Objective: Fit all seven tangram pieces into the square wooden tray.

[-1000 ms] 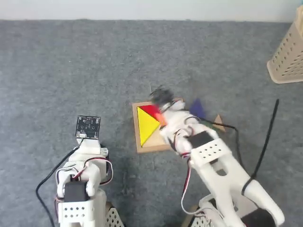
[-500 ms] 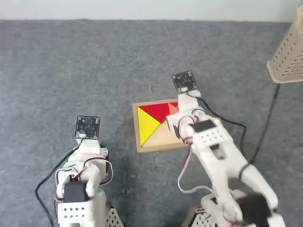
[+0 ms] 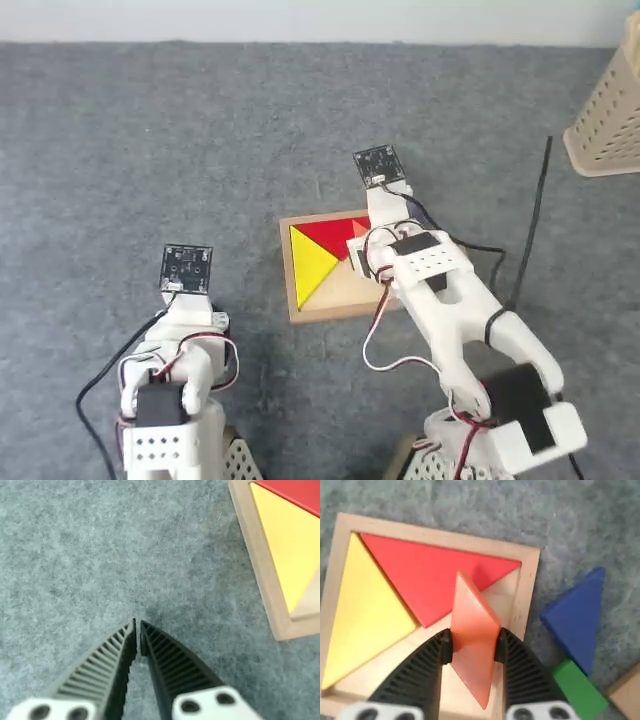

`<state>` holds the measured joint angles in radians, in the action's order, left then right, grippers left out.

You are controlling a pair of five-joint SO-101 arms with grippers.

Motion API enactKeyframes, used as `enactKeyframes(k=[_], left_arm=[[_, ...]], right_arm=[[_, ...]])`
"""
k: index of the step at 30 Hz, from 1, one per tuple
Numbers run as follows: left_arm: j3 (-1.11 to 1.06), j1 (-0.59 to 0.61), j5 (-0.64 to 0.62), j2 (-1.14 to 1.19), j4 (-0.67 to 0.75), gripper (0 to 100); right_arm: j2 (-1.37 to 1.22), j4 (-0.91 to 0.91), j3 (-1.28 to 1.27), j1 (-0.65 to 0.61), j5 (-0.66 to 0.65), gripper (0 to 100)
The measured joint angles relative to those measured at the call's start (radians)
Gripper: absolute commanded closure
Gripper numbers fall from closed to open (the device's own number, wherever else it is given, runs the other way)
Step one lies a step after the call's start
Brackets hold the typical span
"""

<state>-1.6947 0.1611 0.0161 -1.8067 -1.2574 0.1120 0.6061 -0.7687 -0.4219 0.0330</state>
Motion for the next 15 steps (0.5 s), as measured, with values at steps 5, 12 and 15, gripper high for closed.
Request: enactKeyframes(k=[5, 12, 15], left_arm=[[0.0, -0.002, 0.0, 0.0, 0.0, 98], [0.0, -0.002, 0.0, 0.0, 0.0, 98], [0.0, -0.002, 0.0, 0.0, 0.0, 98]], right_arm=[[0.0, 0.048, 0.0, -0.074, -0.308, 99.1], [0.0, 0.107, 0.003, -0.212, -0.559, 98.9], [0.0, 0.112, 0.003, -0.216, -0.563, 96.6]])
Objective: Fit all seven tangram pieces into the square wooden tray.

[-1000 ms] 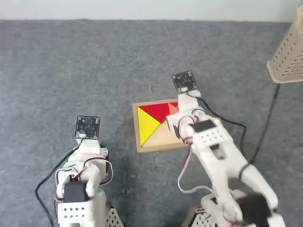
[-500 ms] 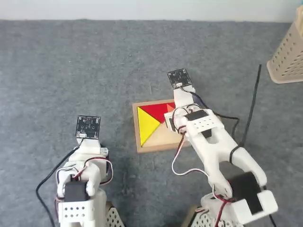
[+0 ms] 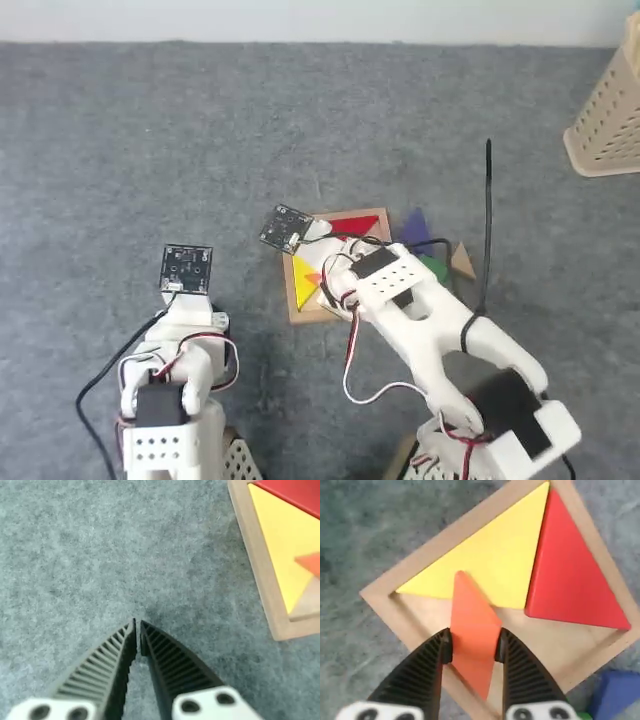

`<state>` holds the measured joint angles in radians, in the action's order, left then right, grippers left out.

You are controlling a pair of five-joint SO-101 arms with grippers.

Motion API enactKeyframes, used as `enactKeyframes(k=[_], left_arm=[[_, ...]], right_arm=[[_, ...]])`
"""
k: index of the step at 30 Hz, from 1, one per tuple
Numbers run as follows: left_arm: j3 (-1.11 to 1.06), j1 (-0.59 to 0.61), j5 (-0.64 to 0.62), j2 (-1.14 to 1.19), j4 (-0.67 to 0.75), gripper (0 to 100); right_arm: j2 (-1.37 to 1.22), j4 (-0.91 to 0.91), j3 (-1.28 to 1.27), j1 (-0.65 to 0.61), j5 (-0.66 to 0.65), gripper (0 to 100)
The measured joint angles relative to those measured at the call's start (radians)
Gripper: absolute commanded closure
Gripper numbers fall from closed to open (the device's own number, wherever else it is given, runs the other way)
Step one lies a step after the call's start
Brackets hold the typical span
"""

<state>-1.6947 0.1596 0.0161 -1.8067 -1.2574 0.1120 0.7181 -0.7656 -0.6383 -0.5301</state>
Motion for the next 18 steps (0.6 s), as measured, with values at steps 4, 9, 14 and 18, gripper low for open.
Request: enactKeyframes(k=[4, 9, 14, 18], left_arm=[[0.0, 0.0, 0.0, 0.0, 0.0, 98], [0.0, 0.0, 0.0, 0.0, 0.0, 98], [0.0, 0.0, 0.0, 0.0, 0.0, 98], [0.0, 0.0, 0.0, 0.0, 0.0, 98]], right_arm=[[0.0, 0.002, 0.0, -0.005, 0.0, 85.9], [0.0, 0.029, -0.002, -0.005, 0.0, 86.1], [0.011, 0.031, -0.002, -0.005, 0.0, 90.6], [0.12, 0.035, -0.023, -0.005, 0.049, 91.4]])
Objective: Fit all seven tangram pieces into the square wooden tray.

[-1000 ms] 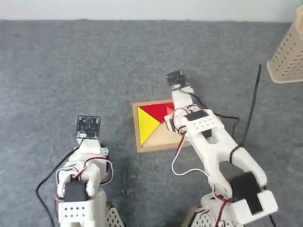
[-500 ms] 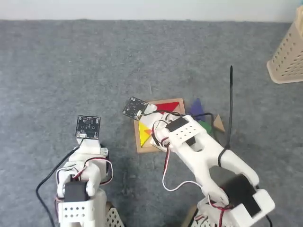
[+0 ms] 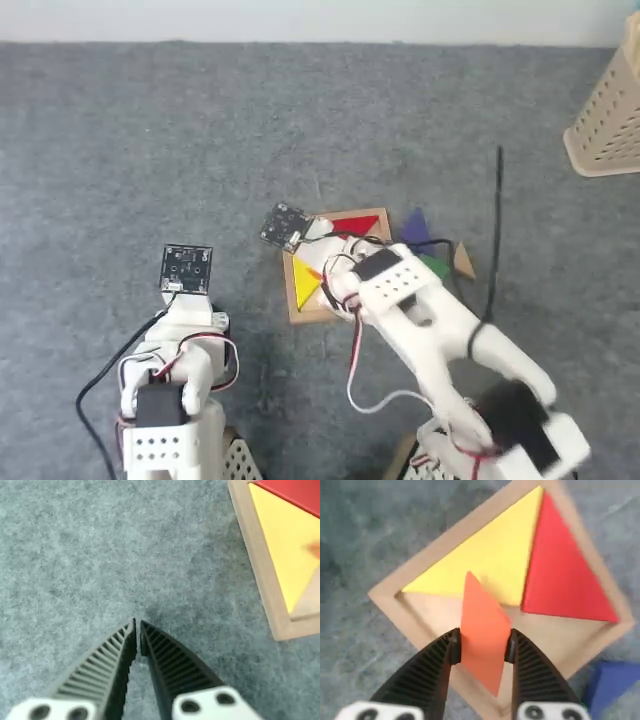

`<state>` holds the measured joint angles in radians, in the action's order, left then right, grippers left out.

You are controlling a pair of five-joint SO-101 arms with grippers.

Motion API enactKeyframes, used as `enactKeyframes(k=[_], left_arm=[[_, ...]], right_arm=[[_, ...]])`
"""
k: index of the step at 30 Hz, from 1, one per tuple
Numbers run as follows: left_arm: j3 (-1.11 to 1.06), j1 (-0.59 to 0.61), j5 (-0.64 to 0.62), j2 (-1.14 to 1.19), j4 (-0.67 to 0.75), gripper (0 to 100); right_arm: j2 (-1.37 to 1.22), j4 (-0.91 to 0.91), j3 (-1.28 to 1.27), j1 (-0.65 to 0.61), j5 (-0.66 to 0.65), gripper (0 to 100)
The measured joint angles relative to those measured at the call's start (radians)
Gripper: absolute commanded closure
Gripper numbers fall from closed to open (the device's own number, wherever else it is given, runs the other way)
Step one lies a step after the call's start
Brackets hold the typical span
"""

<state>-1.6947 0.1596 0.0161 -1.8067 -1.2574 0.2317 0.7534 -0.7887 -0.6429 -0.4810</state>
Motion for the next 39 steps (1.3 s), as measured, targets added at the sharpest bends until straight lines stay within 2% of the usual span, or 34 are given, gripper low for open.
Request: enactKeyframes(k=[7, 15, 23, 25, 29, 33, 39], left_arm=[[0.0, 0.0, 0.0, 0.0, 0.0, 98], [0.0, 0.0, 0.0, 0.0, 0.0, 98], [0.0, 0.0, 0.0, 0.0, 0.0, 98], [0.0, 0.0, 0.0, 0.0, 0.0, 98], [0.0, 0.0, 0.0, 0.0, 0.0, 98], [0.0, 0.0, 0.0, 0.0, 0.0, 98], [0.0, 0.0, 0.0, 0.0, 0.0, 98]], right_arm=[[0.183, -0.057, -0.133, 0.0, 0.057, 91.1], [0.173, -0.061, -0.138, 0.0, 0.023, 82.4], [0.132, -0.061, -0.138, 0.0, 0.023, 82.2], [0.132, -0.061, -0.137, 0.0, 0.038, 85.1], [0.127, -0.061, -0.106, 0.052, 0.184, 99.3], [0.106, -0.063, -0.084, 0.12, 0.253, 99.5], [-0.025, -0.063, -0.075, 0.135, 0.21, 99.2]])
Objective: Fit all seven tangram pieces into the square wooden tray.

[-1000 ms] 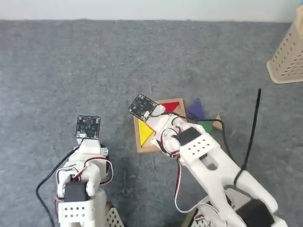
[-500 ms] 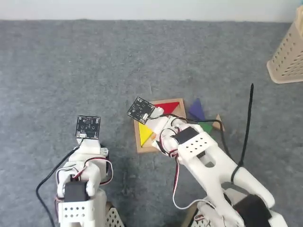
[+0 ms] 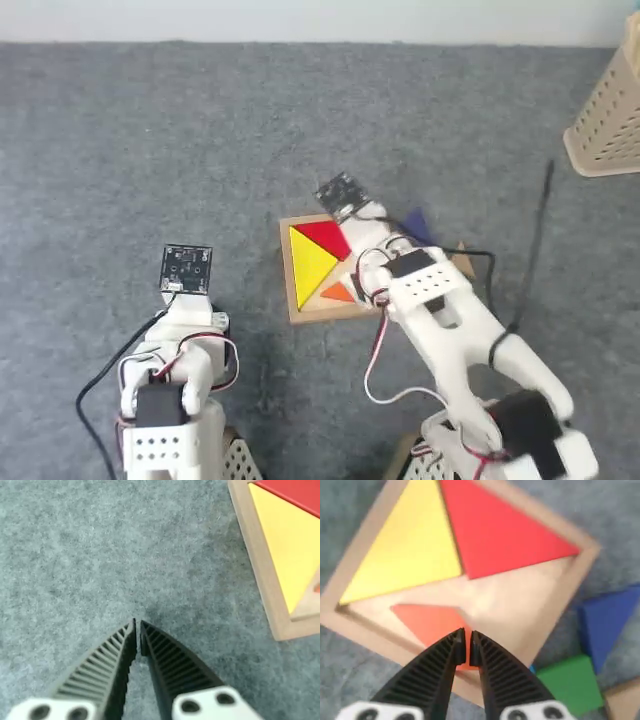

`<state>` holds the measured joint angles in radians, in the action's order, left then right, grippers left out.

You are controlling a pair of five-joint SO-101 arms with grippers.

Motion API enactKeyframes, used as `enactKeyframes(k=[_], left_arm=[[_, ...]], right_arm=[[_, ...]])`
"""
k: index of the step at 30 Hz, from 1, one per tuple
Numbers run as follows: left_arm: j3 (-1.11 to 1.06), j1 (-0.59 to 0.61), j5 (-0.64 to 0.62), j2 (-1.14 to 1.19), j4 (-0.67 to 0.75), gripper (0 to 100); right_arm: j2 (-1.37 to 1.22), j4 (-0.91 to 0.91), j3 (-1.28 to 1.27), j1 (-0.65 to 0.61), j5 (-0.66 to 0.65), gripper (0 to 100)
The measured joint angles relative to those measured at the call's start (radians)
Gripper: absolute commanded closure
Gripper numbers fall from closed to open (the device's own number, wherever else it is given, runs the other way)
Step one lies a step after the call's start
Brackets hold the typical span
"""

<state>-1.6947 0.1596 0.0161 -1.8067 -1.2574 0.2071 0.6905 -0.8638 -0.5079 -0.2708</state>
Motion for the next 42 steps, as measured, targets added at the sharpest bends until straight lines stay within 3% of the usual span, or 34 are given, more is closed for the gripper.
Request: enactKeyframes(k=[8, 28, 37, 42], left_arm=[[0.0, 0.0, 0.0, 0.0, 0.0, 98], [0.0, 0.0, 0.0, 0.0, 0.0, 98], [0.0, 0.0, 0.0, 0.0, 0.0, 98], [0.0, 0.0, 0.0, 0.0, 0.0, 98]], right_arm=[[-0.127, -0.002, 0.107, -0.089, -0.031, 99.2], [-0.14, 0.012, 0.126, -0.241, -0.037, 99.2], [0.009, 0.123, 0.12, -0.239, -0.038, 99.2], [0.144, 0.175, 0.12, -0.058, -0.038, 98.9]])
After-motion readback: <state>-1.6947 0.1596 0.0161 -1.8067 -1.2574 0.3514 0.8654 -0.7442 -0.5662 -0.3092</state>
